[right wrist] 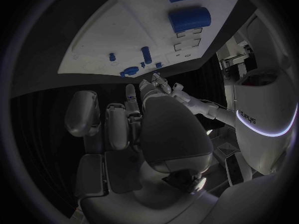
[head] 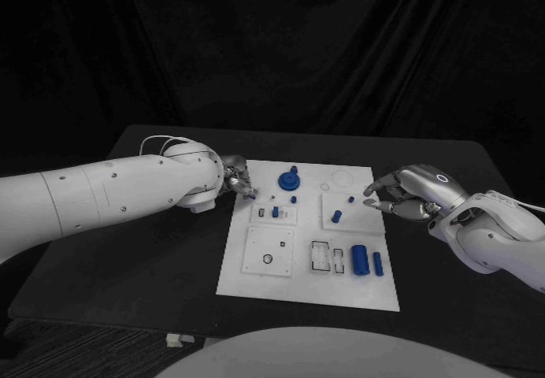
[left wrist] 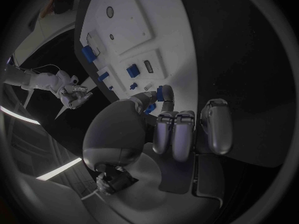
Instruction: Assemble the parts on the task board
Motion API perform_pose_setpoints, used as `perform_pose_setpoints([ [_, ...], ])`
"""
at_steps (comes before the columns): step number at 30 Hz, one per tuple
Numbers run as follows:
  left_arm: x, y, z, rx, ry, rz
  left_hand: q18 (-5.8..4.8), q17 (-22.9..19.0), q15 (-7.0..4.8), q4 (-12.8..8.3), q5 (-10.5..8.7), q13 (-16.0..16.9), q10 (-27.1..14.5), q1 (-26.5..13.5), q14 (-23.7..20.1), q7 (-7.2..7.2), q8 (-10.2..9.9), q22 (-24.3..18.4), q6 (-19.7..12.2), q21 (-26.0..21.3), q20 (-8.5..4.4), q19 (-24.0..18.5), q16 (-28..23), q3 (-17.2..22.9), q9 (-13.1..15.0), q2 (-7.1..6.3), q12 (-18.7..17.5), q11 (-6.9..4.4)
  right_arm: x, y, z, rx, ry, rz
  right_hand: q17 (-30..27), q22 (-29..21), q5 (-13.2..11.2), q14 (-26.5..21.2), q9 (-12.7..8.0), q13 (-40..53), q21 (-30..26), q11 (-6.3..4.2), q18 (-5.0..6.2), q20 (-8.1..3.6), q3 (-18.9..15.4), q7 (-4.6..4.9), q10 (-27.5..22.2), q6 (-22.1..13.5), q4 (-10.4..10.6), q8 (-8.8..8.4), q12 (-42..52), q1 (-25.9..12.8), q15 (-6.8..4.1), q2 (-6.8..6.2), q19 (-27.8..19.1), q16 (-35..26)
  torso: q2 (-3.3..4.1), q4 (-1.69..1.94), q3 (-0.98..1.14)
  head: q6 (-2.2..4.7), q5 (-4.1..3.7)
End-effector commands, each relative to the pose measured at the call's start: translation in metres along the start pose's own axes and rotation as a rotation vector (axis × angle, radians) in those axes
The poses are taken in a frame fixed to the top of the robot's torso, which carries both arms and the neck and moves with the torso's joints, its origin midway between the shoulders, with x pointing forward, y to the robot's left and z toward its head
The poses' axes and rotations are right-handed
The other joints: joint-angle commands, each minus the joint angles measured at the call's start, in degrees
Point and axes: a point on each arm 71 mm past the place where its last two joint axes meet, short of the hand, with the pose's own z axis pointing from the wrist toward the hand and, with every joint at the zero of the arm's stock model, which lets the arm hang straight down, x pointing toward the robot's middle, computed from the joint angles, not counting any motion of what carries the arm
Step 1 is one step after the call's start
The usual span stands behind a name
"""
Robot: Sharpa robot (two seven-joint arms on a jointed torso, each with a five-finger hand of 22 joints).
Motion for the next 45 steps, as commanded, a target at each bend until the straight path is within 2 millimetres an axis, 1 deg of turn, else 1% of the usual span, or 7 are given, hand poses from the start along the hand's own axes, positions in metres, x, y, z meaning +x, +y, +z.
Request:
perform_pose_setpoints([
  [1,0.002,-0.003,-0.006,-0.033,-0.011,-0.039,-0.14,15.09,-0.04,-1.47,0.11,15.10,5.98,-0.40,6.05,-0.12,-0.38,9.99,0.10,-0.23,0.08,-0.12,0.15,1.88,-0.06,-0.01,0.20,-0.26,0.000,0.000,-0.001,0.012,0.003,0.003,3.93,8.33,0.28,3.75,-0.07,15.09,-0.36,0.23,1.07,0.09,0.25,0.02,6.07,0.18,-0.12,-0.31,0.15,0.02,0.37,0.27,-0.26,-0.21,0.00,0.05,-0.02,0.01,0.17],
  [2,0.003,-0.004,-0.008,-0.028,-0.009,-0.040,-0.14,15.09,-0.04,-1.47,0.11,15.10,5.98,-0.40,6.05,-0.12,-0.38,9.99,0.10,-0.23,0.08,-0.12,0.15,1.88,-0.06,-0.01,0.20,-0.26,0.000,0.000,-0.002,0.012,0.002,0.003,3.94,8.33,0.29,3.76,-0.07,15.09,-0.34,0.23,1.07,0.10,0.25,0.03,6.07,0.19,-0.13,-0.32,0.15,0.02,0.37,0.27,-0.25,-0.20,0.00,0.09,-0.02,0.01,0.20],
  [9,0.007,-0.012,-0.013,0.005,-0.020,-0.002,-0.09,15.09,0.00,-1.72,-0.47,15.10,5.98,-0.98,6.05,0.00,-1.07,9.98,-0.13,-0.49,0.10,-0.27,0.15,2.52,-0.86,0.20,0.20,-0.18,0.002,0.001,-0.003,0.006,0.001,0.006,3.88,8.31,0.29,3.74,-0.08,15.09,-0.45,0.22,1.09,0.10,0.24,0.05,6.07,0.18,-0.13,-0.34,0.15,0.01,0.37,0.25,-0.28,-0.26,-0.04,-0.17,-0.10,0.01,0.63],
  [20,0.015,-0.013,-0.014,0.023,-0.020,0.015,-0.10,15.09,0.02,-1.81,-0.48,15.10,5.98,-1.06,6.05,0.04,-1.25,10.02,-0.17,-0.46,0.12,-0.22,0.15,2.72,-1.10,0.34,0.20,-0.16,0.004,0.000,-0.005,0.008,0.004,0.007,3.85,8.31,0.30,3.73,-0.09,15.09,-0.43,0.21,1.08,0.10,0.22,0.06,6.07,0.17,-0.14,-0.37,0.15,0.01,0.37,0.22,-0.27,-0.31,0.04,0.01,-0.06,0.01,0.65],
  [26,0.018,-0.012,-0.012,0.024,-0.014,0.015,-0.10,15.09,0.03,-1.85,-0.46,15.10,5.98,-1.08,6.05,0.07,-1.33,10.03,-0.17,-0.47,0.12,-0.22,0.15,2.85,-1.21,0.47,0.20,-0.15,0.005,0.001,-0.004,0.005,0.007,0.009,3.85,8.31,0.30,3.73,-0.09,15.09,-0.43,0.21,1.08,0.10,0.22,0.06,6.07,0.17,-0.14,-0.37,0.15,0.01,0.37,0.22,-0.27,-0.31,0.07,-0.19,-0.09,0.01,0.72],
  [34,0.026,-0.014,-0.009,0.029,0.014,0.025,-0.08,15.09,0.04,-1.86,-0.51,15.10,5.98,-1.15,6.05,0.11,-1.39,10.01,-0.18,-0.55,0.13,-0.27,0.15,2.91,-1.29,0.55,0.20,-0.12,0.006,0.001,-0.004,0.005,0.008,0.009,3.80,8.30,0.30,3.72,-0.09,15.09,-0.47,0.20,1.09,0.10,0.21,0.06,6.07,0.18,-0.14,-0.40,0.15,-0.01,0.37,0.21,-0.28,-0.36,0.04,-0.09,-0.06,0.01,0.87],
  [45,0.034,-0.013,-0.008,0.031,0.025,0.019,-0.11,15.09,0.09,-1.84,-0.79,15.10,5.98,-1.36,6.05,0.16,-1.44,10.08,-0.07,-0.46,0.16,-0.19,0.15,2.95,-1.44,0.71,0.20,-0.06,0.006,0.001,-0.004,0.005,0.009,0.009,3.76,8.29,0.31,3.71,-0.09,15.09,-0.53,0.20,1.10,0.10,0.20,0.06,6.07,0.21,-0.13,-0.41,0.15,-0.03,0.36,0.20,-0.29,-0.41,0.04,-0.10,-0.15,0.01,0.72],
])
